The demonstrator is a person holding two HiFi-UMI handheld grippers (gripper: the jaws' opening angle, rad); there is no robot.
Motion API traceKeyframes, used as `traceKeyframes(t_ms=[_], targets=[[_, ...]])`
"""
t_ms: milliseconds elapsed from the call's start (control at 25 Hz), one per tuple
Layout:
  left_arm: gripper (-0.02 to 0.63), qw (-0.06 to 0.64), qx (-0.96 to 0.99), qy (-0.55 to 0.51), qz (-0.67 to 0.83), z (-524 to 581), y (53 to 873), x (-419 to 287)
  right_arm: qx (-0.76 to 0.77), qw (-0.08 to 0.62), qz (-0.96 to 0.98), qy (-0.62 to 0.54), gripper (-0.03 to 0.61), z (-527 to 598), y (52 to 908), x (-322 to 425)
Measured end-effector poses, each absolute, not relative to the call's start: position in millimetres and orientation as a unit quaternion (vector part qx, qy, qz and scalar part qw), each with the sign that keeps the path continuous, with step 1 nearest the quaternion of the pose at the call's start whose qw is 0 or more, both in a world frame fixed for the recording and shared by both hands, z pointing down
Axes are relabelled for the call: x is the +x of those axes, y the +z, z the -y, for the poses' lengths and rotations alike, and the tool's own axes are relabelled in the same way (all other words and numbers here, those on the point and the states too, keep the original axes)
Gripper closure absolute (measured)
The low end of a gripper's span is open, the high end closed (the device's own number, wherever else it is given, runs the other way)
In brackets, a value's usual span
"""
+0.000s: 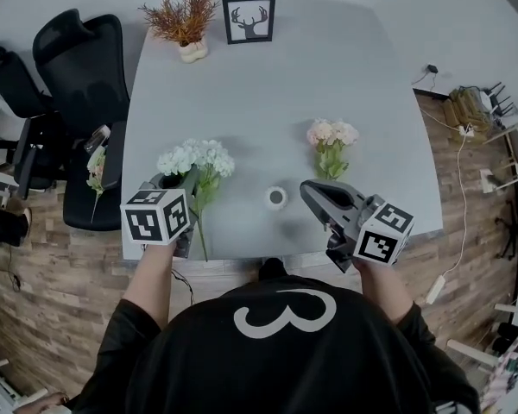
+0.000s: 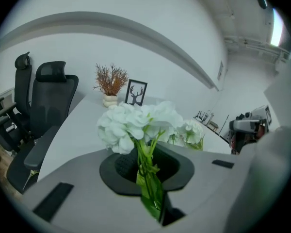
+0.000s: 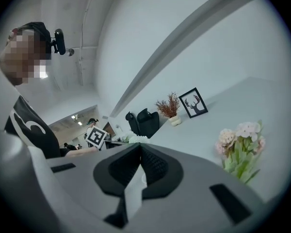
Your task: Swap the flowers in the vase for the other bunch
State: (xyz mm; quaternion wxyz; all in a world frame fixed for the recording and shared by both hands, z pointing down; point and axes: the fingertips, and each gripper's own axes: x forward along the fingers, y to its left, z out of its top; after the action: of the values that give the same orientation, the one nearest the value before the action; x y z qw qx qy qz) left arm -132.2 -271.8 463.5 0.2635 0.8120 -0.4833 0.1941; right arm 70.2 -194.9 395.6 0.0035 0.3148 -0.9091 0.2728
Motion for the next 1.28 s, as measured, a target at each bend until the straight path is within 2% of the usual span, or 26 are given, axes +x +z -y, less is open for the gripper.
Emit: traceKeyframes(t_ms=[520,880,1280], targets=[[0.563,0.176,0.890,0.057,0.417,240,332,-95,0.345,-0.010,0.908,0.240,0.569,131,368,50],[0.563,0.073,0.926,-0.034,0.370,205,235,-62,0.358,-0.016,0.903,0.238,0.569,101,368,46],[0.566,-0.016,0.937,-0.084,0.339,196,189,-17,0.385,-0.020,0.889,0.246,0.569,97,375,64]])
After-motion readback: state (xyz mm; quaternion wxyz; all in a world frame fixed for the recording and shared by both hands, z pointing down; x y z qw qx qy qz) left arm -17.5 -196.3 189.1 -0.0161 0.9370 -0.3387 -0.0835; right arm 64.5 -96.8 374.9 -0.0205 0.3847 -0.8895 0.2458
